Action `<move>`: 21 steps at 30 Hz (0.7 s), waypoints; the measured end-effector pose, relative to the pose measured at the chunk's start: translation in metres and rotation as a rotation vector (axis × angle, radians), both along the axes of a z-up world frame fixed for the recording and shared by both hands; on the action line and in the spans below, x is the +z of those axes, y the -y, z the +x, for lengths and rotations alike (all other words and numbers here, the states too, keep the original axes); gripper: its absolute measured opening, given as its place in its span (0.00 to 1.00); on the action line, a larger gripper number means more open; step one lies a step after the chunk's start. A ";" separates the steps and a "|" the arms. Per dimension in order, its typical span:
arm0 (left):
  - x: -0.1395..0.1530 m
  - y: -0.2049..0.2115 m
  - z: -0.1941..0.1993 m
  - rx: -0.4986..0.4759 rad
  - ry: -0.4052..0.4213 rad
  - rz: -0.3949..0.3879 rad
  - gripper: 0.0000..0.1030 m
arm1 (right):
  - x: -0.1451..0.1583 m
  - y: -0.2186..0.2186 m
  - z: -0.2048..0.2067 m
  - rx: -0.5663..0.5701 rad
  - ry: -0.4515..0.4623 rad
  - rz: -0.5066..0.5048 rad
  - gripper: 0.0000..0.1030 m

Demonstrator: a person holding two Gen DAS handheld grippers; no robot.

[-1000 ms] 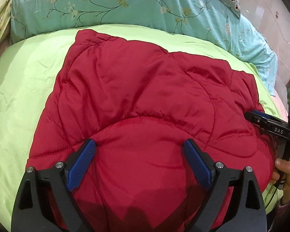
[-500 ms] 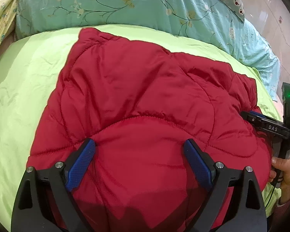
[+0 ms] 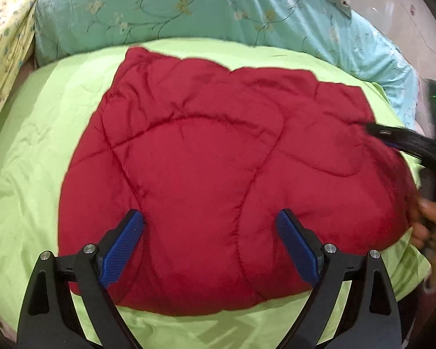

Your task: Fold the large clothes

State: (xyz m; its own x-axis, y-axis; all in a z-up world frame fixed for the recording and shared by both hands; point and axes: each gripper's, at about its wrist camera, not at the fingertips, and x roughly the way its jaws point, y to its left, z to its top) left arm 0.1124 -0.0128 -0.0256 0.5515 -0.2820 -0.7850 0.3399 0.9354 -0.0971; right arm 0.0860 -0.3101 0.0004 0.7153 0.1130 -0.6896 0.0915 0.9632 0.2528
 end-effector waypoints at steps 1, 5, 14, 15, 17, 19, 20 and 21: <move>-0.003 -0.001 0.003 0.008 -0.006 -0.007 0.97 | 0.005 -0.003 -0.011 0.009 0.016 -0.006 0.82; -0.011 -0.002 0.006 0.030 0.005 -0.006 1.00 | 0.010 -0.028 -0.055 0.053 0.030 -0.075 0.82; -0.015 0.003 0.004 0.027 0.034 0.019 1.00 | -0.042 -0.043 -0.059 0.019 -0.077 -0.168 0.86; -0.016 0.003 0.004 0.027 0.040 0.024 1.00 | -0.045 -0.041 -0.055 0.015 -0.083 -0.174 0.87; -0.018 0.004 0.003 0.028 0.048 0.029 1.00 | -0.051 -0.039 -0.050 0.006 -0.088 -0.174 0.92; -0.020 0.005 0.002 0.031 0.057 0.036 1.00 | -0.055 -0.037 -0.048 -0.001 -0.088 -0.182 0.95; -0.021 0.005 0.002 0.034 0.062 0.040 1.00 | -0.056 -0.037 -0.046 -0.007 -0.085 -0.191 0.96; -0.021 0.006 0.002 0.035 0.065 0.042 1.00 | -0.057 -0.038 -0.046 -0.012 -0.083 -0.197 0.97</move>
